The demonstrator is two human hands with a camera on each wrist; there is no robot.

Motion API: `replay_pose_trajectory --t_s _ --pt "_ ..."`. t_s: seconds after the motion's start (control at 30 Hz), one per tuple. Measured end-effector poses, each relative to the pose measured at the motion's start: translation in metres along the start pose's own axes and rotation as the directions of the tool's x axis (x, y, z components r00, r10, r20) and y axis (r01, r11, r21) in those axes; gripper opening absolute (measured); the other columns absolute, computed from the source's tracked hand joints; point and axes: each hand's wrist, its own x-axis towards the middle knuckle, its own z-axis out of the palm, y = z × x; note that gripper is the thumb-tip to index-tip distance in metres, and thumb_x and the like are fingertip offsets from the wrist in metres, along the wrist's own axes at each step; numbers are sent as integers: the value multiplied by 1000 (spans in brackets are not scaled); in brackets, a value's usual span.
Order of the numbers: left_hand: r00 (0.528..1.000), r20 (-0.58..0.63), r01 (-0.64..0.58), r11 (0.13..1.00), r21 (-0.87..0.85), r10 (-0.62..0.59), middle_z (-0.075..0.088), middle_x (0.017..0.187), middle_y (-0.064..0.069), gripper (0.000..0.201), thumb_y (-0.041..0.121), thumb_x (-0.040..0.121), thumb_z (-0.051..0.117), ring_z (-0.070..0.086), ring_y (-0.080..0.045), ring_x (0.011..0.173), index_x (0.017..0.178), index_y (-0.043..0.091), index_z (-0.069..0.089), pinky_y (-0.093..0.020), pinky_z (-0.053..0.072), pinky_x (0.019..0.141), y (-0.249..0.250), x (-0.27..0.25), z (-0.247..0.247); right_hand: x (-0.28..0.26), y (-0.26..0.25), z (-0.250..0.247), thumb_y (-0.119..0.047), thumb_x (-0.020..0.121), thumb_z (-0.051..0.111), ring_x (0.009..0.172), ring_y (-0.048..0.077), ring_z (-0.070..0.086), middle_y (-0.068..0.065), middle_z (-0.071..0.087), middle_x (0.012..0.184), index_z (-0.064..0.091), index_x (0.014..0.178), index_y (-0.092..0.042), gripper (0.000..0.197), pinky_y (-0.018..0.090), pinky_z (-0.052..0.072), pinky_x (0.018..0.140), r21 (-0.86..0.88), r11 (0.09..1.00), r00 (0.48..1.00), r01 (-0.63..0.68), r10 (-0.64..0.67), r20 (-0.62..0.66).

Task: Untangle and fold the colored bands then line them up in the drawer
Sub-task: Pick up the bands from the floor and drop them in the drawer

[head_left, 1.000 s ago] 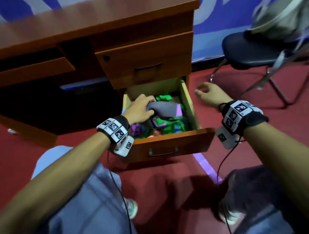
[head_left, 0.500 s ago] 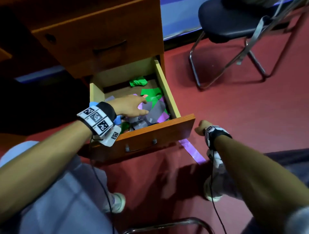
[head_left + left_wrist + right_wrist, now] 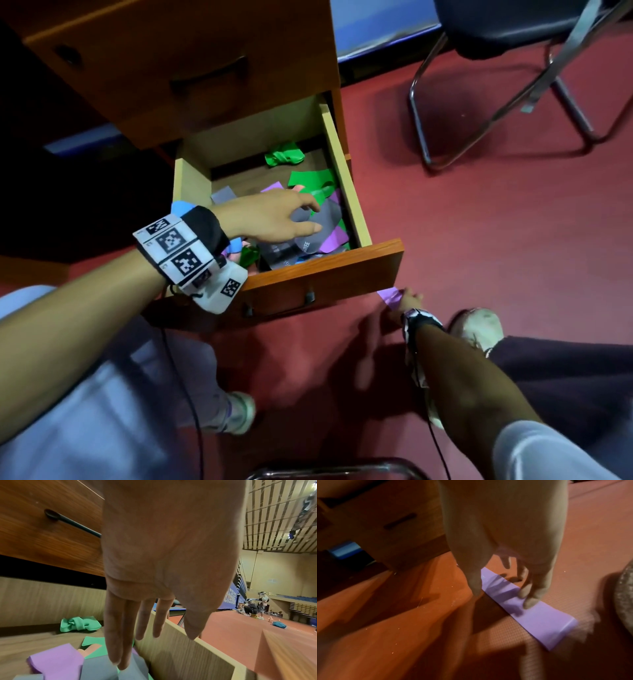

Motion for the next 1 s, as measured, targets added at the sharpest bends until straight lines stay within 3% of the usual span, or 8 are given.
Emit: replay_pose_trajectory --t_s 0.1,0.2,0.27,0.4,0.57,0.7,0.83,1.0 --pt "1000 -10 -5 1000 -1 5 28 166 -1 53 50 102 52 45 -20 142 148 24 46 -28 32 108 5 1 -3 3 9 7 -22 85 75 130 40 47 23 41 141 37 137 -2 68 40 46 97 64 994 996 -85 85 -1" --pt "1000 19 4 1000 -3 -4 28 167 -1 52 51 101 52 42 -21 144 147 26 47 -29 32 109 5 1 -4 4 12 17 -8 77 77 88 34 71 21 65 111 53 120 1 50 33 60 64 306 942 986 -140 105 128" --pt "999 30 11 1000 -6 -11 28 167 -2 51 51 101 51 41 -21 144 147 27 47 -29 32 109 5 1 -4 6 15 23 -13 65 82 68 35 73 20 74 84 69 100 1 40 51 61 59 361 915 973 -183 117 198" --pt "999 29 37 999 -20 -37 44 157 -5 50 47 104 49 41 -23 142 149 24 46 -24 32 89 6 0 -6 38 28 38 -49 49 76 76 25 74 7 77 85 74 94 -3 64 37 58 68 313 938 989 -147 128 79" --pt "1000 8 26 1000 16 -26 37 162 0 53 53 102 49 51 -20 132 147 27 47 -26 34 91 0 -5 -11 15 -3 4 -29 76 77 91 30 70 17 72 95 73 101 -2 38 36 54 79 382 924 993 -7 51 -106" --pt "1000 -20 24 1000 8 -24 49 153 0 54 55 100 51 51 -12 107 146 26 50 -27 38 93 -5 -16 -18 -5 -44 -39 -18 86 68 110 20 61 25 66 108 64 122 4 43 32 47 93 478 861 960 175 -42 -275" --pt "996 -83 40 999 -15 -42 59 140 -3 54 50 101 52 57 -19 120 145 19 52 -26 41 94 -17 -41 -26 -57 -112 -120 -7 78 59 77 28 58 20 58 77 57 76 -9 4 33 48 65 440 788 856 431 -203 -475" --pt "980 -48 193 981 29 -192 59 141 -9 62 52 97 59 57 -27 124 142 11 53 -35 46 104 -64 -72 -30 -168 -188 -224 10 76 56 58 19 57 8 57 78 48 86 -23 35 18 41 32 345 659 686 669 -369 -627"
